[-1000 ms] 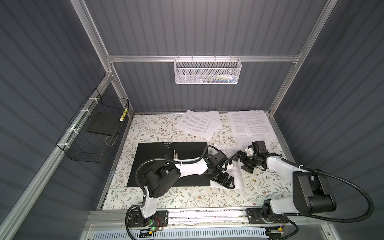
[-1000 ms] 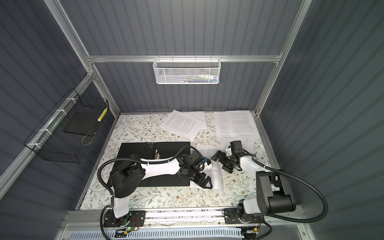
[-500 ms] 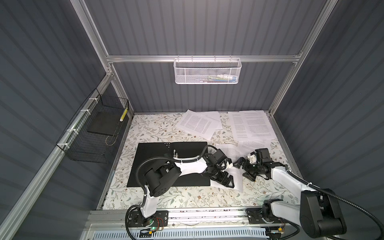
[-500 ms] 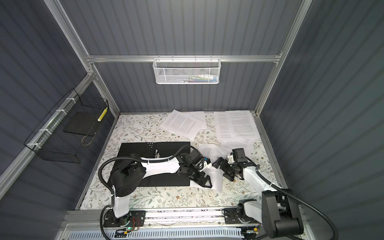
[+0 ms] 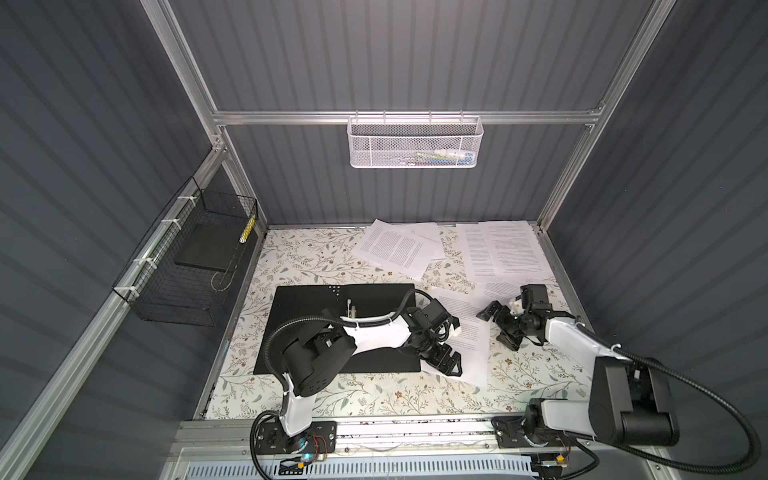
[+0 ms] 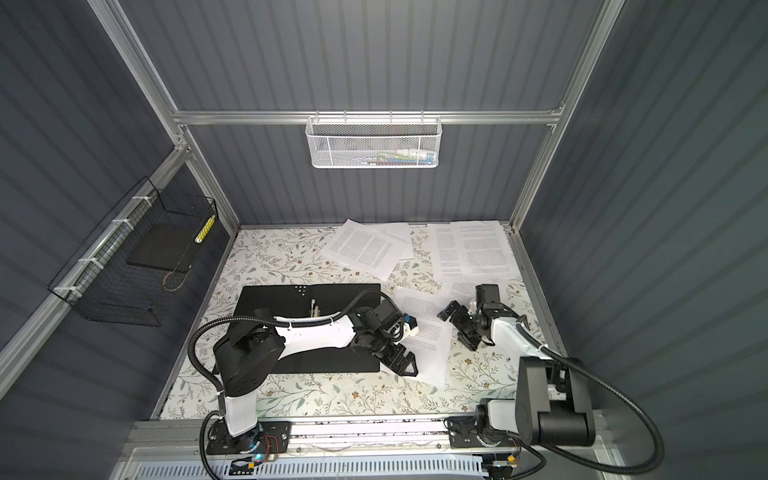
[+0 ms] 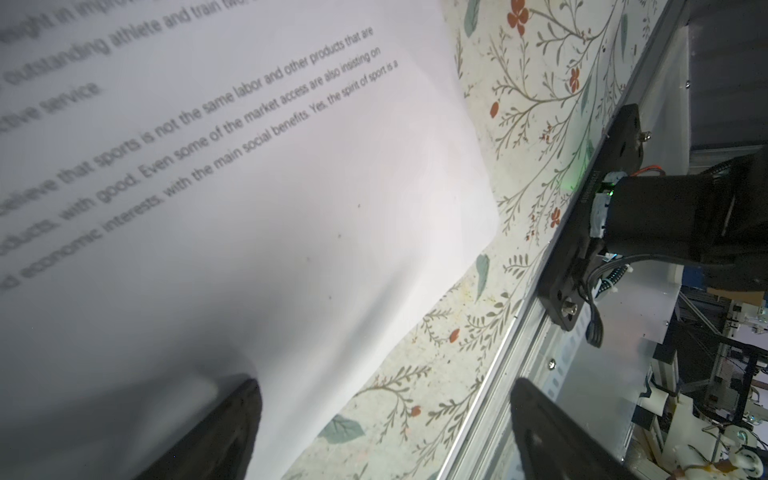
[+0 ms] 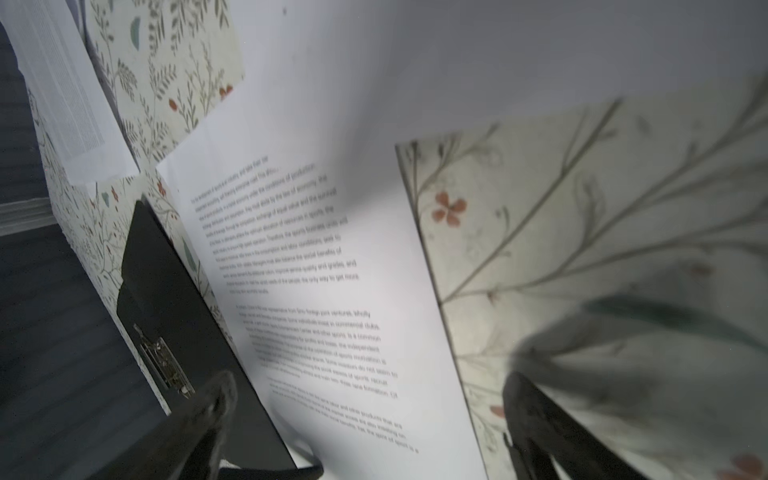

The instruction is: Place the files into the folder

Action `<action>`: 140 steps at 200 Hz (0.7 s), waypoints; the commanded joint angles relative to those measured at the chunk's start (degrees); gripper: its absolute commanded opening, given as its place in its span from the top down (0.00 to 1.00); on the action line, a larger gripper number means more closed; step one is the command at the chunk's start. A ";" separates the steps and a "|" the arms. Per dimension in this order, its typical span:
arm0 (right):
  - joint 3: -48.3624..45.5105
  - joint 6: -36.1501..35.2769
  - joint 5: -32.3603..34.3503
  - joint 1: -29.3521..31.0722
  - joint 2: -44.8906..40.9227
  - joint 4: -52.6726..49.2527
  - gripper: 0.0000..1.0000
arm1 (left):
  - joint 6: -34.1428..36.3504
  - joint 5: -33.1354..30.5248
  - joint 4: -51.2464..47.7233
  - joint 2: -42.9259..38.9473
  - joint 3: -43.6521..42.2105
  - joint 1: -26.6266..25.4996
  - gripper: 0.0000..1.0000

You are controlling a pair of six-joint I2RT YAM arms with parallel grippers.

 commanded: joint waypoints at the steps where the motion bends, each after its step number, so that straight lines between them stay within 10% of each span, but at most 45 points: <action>1: 4.24 1.05 -1.35 -1.29 5.73 2.16 0.01 | 0.45 -3.91 -7.72 2.61 -3.73 0.60 0.06; 100: 27.70 4.14 -3.86 -3.98 31.37 2.02 0.01 | 0.17 -2.09 -7.74 1.10 -2.39 0.59 0.06; 140: 26.68 3.42 -3.66 -3.85 28.73 2.28 0.01 | 0.01 -2.52 -7.84 1.06 -2.48 0.60 0.06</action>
